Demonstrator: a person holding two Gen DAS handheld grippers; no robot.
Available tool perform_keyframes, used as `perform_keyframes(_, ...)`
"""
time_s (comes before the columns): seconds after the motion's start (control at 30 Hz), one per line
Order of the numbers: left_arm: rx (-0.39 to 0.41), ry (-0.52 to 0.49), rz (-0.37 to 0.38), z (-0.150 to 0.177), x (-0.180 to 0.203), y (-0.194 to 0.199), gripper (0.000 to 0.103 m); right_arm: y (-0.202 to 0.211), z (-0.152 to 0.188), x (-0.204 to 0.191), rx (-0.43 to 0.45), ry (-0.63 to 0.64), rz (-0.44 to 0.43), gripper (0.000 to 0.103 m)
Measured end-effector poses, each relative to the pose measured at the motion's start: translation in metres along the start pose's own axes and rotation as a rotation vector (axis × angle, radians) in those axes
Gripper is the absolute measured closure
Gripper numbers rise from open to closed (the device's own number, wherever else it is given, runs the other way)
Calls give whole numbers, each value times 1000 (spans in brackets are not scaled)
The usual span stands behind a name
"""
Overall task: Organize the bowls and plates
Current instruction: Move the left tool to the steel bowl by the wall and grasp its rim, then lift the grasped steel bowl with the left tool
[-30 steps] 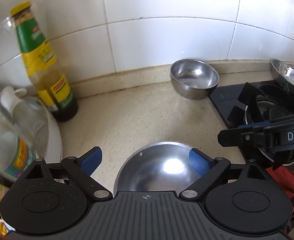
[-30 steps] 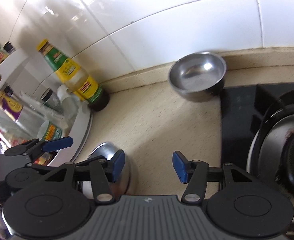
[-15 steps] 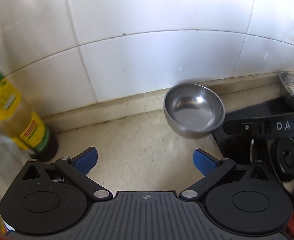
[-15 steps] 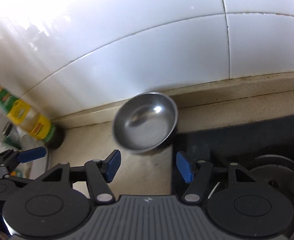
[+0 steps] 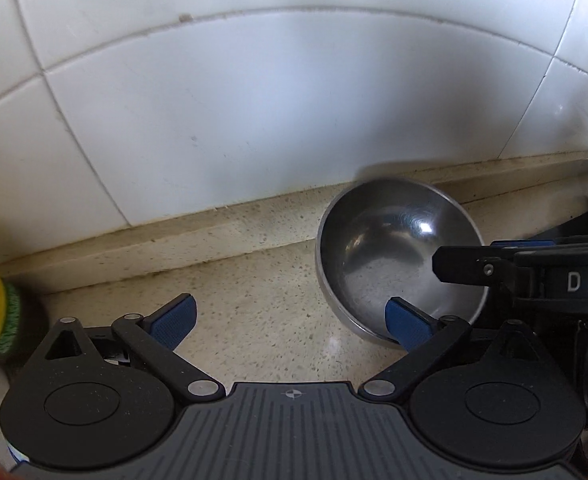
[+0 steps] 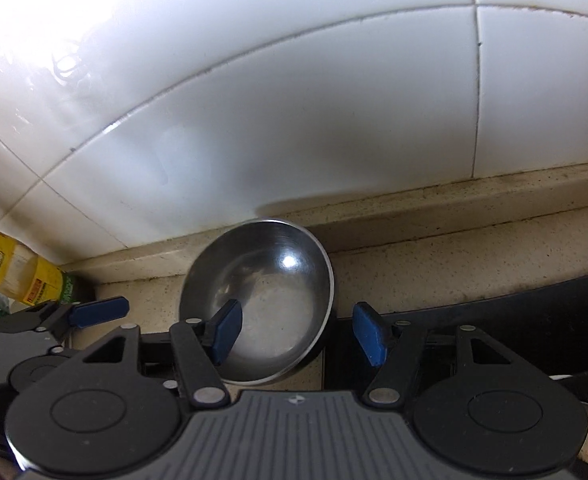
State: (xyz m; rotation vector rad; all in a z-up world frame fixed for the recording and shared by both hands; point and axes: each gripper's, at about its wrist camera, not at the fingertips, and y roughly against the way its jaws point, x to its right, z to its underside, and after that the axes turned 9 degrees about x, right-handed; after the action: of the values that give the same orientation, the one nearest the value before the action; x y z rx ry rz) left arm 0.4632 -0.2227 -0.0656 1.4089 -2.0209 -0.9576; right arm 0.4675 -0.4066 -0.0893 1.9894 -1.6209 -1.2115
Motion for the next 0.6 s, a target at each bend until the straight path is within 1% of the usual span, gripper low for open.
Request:
perform_keyframes(0.07, -4, -4, 10, 2, 1, -4, 6, -5, 2, 0, -13, 11, 4, 48)
perform_keyframes(0.1, -9, -9, 11, 2, 2, -6, 8, -8, 2, 0, -19, 16, 7, 52)
perform_keyframes(0.13, -13, -13, 14, 3, 3, -8, 11, -10, 3, 0, -26, 18, 8, 55)
perform_keyframes(0.2, -25, -10, 25, 3, 4, -13, 16, -16, 4, 1, -40, 7, -2, 58)
perform_keyframes(0.27, -37, -4, 38, 4, 4, -17, 24, -19, 6, 3, -52, -7, -11, 62)
perform_keyframes(0.33, -50, -10, 43, 4, 6, -20, 29, -22, 7, 3, -62, -8, -15, 67)
perform_keyframes(0.4, -52, -20, 45, 6, 8, -21, 31, -24, 8, 5, -67, -18, -23, 69)
perform_keyframes(0.47, -45, -36, 52, 6, 10, -20, 39, -24, 8, 7, -69, -33, -35, 70)
perform_keyframes(0.53, -42, -49, 63, 7, 13, -17, 43, -24, 8, 8, -77, -49, -49, 72)
perform_keyframes(0.6, -46, -55, 74, 8, 16, -16, 45, -23, 9, 9, -83, -60, -62, 74)
